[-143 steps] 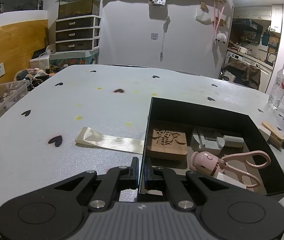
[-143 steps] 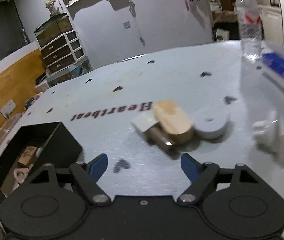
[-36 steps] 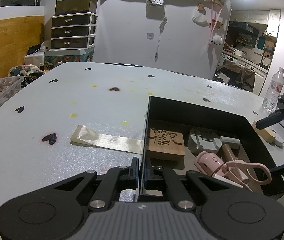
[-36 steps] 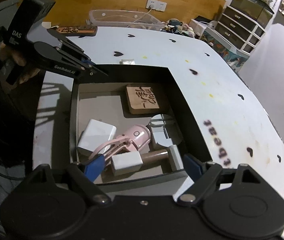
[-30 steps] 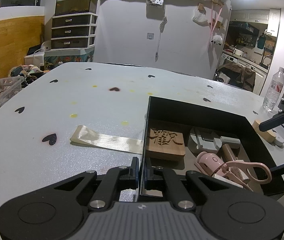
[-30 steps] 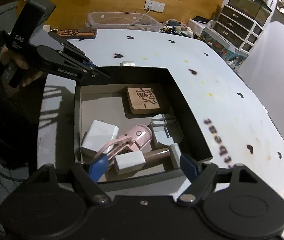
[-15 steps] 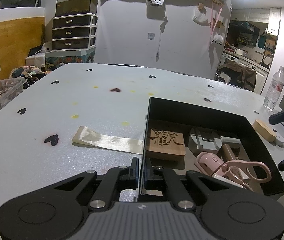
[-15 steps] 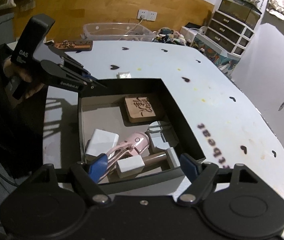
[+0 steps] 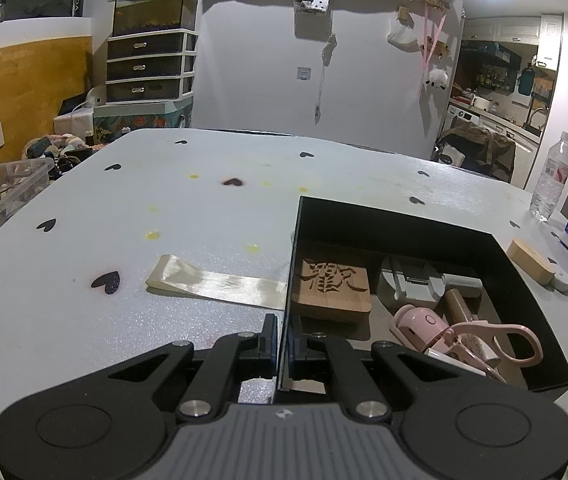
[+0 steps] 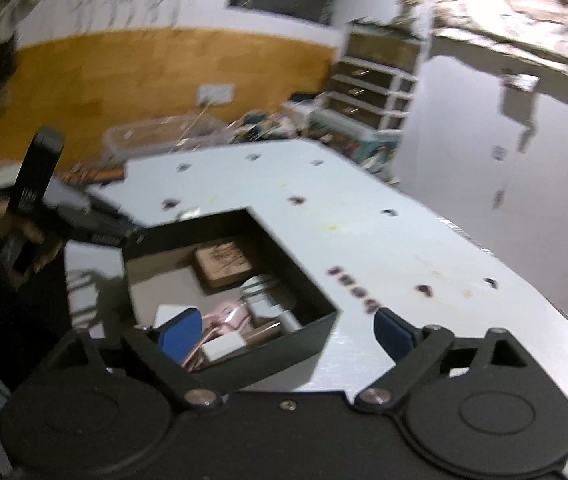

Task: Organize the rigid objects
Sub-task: 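Carry the brush into the black box and open the right gripper, then move the right gripper to the oval wooden block and grasp it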

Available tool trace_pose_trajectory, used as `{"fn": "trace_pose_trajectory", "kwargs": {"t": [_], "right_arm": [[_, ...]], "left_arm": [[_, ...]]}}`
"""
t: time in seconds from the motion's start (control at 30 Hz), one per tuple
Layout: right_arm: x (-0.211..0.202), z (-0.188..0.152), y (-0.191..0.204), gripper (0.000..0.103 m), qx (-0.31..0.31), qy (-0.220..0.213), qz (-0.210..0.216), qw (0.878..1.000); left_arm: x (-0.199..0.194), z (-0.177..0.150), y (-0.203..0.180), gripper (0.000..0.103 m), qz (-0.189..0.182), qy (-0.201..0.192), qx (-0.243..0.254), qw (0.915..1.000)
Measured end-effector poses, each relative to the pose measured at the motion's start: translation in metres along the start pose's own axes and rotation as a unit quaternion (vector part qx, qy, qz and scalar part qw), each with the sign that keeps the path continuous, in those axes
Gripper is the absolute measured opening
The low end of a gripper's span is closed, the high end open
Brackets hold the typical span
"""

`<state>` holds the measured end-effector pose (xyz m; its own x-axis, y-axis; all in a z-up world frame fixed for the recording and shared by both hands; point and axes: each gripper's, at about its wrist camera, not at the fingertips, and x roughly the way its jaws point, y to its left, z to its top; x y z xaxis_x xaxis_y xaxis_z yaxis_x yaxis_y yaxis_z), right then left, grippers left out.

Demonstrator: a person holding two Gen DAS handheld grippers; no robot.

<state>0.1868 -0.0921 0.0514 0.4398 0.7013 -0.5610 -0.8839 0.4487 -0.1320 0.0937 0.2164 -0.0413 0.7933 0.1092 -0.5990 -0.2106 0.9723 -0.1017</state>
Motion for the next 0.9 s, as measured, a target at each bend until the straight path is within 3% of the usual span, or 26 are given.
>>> {"fn": "trace_pose_trajectory", "kwargs": {"t": [0.13,0.3,0.53,0.7,0.9], "right_arm": [[-0.020,-0.010,-0.015,0.098,0.056,-0.032,-0.045,0.997],[-0.033,-0.025,-0.032,0.103,0.122,-0.066,-0.107,0.985],[-0.016,-0.058,-0.057,0.103,0.238,-0.055,-0.147,0.958],[0.019,-0.083,-0.069,0.103,0.305,-0.029,-0.126,0.943],[0.069,-0.101,-0.084,0.103,0.335,0.010,-0.100,0.937]], "left_arm": [[-0.001,0.000,0.002,0.005,0.002,0.000,0.001,1.0000],[0.000,0.001,-0.002,0.005,0.005,0.002,0.000,1.0000],[0.002,0.001,-0.003,0.005,0.006,0.003,0.001,1.0000],[0.003,0.000,-0.003,0.005,0.006,0.005,0.001,1.0000],[0.004,0.000,-0.003,0.005,0.006,0.005,0.001,1.0000]]}}
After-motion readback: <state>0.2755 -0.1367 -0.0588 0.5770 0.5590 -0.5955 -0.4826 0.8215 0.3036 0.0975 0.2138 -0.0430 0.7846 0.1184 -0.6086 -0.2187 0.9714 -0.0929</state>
